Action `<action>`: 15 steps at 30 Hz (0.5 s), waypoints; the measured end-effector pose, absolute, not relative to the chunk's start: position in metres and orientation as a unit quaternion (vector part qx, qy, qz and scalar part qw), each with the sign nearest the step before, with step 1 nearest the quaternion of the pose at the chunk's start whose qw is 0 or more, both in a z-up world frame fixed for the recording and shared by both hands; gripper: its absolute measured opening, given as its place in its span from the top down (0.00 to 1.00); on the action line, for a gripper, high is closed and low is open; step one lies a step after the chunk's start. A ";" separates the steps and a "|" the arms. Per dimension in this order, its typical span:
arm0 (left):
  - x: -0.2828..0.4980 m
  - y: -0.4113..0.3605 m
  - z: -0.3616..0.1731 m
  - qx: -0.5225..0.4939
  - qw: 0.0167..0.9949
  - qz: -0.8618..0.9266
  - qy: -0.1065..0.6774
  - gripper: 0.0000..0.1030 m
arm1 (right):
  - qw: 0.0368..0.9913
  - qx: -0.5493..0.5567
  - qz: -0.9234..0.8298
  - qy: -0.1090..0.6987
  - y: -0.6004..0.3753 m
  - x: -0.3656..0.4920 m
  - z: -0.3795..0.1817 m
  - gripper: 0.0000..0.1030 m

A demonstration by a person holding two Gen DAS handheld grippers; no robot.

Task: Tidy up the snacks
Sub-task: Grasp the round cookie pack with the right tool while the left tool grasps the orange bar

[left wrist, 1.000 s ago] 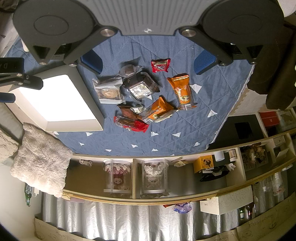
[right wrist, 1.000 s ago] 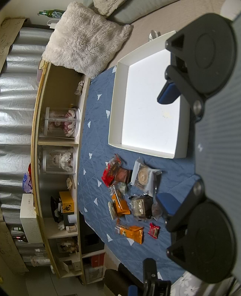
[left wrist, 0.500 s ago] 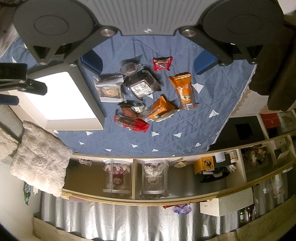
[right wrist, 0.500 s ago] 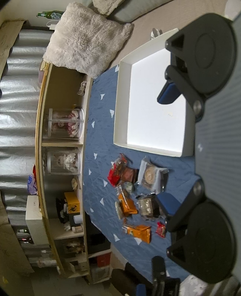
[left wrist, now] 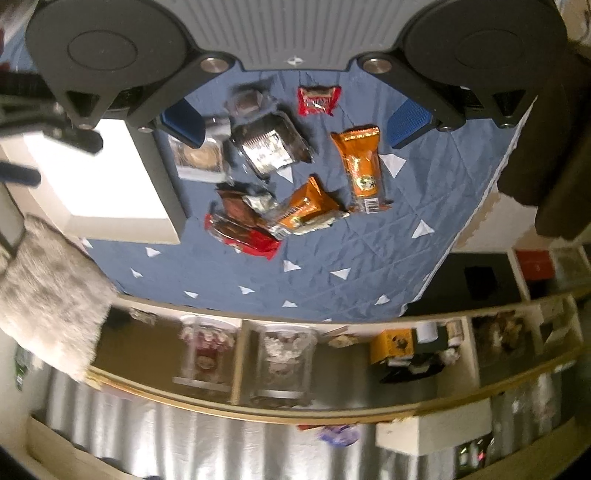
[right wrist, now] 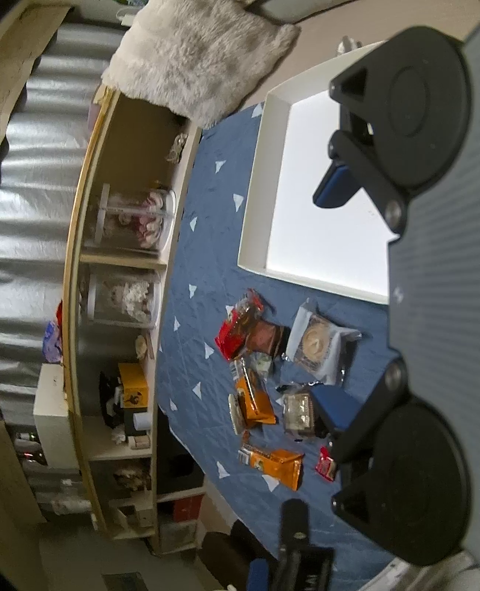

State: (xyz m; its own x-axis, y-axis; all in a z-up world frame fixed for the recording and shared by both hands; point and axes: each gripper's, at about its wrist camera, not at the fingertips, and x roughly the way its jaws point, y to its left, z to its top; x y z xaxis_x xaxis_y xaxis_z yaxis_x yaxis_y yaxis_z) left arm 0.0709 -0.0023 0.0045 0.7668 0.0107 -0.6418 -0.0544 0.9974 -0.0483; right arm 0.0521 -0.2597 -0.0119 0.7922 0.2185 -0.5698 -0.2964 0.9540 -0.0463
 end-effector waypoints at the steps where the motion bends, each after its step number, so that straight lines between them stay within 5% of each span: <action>1: 0.077 0.001 0.005 -0.039 0.938 0.020 0.344 0.00 | 0.944 -0.070 0.139 0.292 -0.258 0.057 -0.012 0.01; 15: 0.178 0.036 -0.008 -0.046 0.911 0.079 0.403 0.00 | 0.909 -0.212 0.209 0.290 -0.220 0.116 -0.039 0.01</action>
